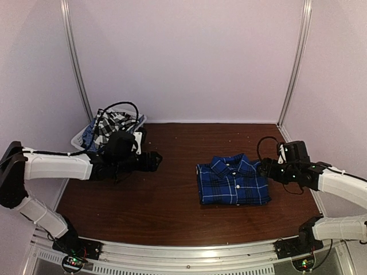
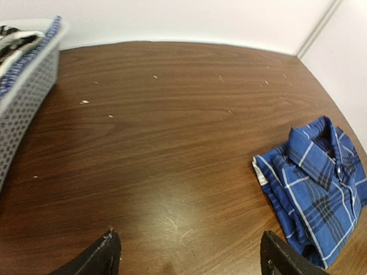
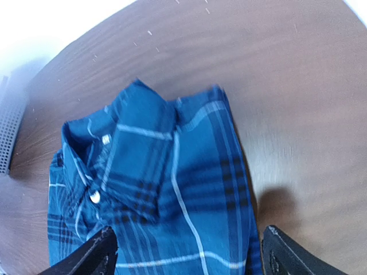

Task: Fold and stack the long sleeve shirts
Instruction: Adjust the square-folded shirt at the center of the board, then reset both arms

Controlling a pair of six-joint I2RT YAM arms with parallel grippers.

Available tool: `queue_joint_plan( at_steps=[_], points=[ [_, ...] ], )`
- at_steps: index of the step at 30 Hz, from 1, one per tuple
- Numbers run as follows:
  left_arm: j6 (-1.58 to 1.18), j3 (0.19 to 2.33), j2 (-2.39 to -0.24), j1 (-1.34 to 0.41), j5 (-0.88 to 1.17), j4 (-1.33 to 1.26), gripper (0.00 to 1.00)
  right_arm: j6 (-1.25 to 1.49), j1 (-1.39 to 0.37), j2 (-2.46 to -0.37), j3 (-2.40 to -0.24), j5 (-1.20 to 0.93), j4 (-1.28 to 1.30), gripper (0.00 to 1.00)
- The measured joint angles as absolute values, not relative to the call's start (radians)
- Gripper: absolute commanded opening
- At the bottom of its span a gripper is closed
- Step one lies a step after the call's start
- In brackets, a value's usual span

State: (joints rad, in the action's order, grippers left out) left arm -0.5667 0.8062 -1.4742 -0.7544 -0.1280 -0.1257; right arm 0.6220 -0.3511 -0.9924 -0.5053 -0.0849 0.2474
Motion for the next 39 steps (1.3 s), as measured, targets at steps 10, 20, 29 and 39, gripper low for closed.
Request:
queue_joint_plan(
  at_steps=[10,20,29,39],
  points=[
    [-0.513,0.781,-1.201,-0.626,-0.315,0.013,0.98,0.354,-0.351,-1.193,-0.804,-0.071,0.284,0.98],
    [-0.458,0.781,-1.056,-0.563,-0.411,0.115,0.98,0.290,-0.351,-1.168,-0.824,-0.154,0.260,1.00],
    [-0.421,0.824,-0.962,-0.523,-0.444,0.205,0.98,0.246,-0.351,-1.050,-0.865,-0.036,0.256,1.00],
    [-0.338,0.847,-0.811,-0.523,-0.449,0.210,0.98,0.208,-0.351,-0.939,-0.881,0.019,0.207,1.00]
  ],
)
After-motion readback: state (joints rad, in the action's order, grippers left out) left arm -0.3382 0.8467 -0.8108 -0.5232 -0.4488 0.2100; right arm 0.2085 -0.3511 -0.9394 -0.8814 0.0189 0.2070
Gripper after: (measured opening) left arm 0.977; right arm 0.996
